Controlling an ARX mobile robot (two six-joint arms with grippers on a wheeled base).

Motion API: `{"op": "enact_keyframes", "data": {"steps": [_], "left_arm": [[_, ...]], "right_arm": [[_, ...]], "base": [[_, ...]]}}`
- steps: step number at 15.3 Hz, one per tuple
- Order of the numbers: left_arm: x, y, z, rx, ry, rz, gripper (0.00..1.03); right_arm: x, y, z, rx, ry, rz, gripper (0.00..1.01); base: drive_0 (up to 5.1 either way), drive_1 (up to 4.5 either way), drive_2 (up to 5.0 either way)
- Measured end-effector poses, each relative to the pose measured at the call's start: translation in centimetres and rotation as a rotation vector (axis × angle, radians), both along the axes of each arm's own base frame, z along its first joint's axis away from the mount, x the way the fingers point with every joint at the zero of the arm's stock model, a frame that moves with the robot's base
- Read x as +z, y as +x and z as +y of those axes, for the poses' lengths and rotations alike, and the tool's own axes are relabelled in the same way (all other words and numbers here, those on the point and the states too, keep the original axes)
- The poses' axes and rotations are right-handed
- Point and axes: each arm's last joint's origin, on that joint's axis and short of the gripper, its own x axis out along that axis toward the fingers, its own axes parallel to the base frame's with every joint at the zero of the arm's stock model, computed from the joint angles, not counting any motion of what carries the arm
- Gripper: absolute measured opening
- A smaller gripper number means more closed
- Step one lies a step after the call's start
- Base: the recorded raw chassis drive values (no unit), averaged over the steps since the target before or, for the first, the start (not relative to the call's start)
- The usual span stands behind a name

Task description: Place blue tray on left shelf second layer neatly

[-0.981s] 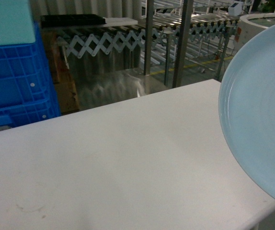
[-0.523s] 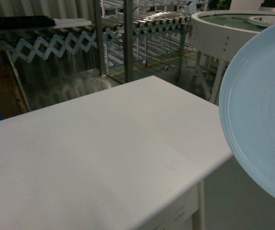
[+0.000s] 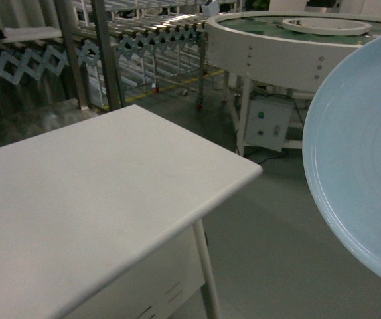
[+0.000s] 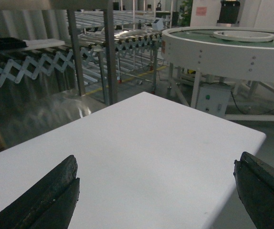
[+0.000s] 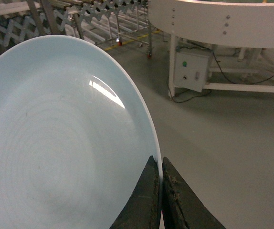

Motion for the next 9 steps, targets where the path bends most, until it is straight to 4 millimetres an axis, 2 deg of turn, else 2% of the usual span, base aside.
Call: {"op": "enact_keyframes", "data": {"steps": [9], "left_arm": [[-0.02, 0.0, 0.0, -0.001, 0.0, 0.002, 0.98]], "right_arm": [[-0.01, 0.0, -0.01, -0.002, -0.001, 0.001, 0.02]], "base": [[3.4, -3.33, -4.3]]}}
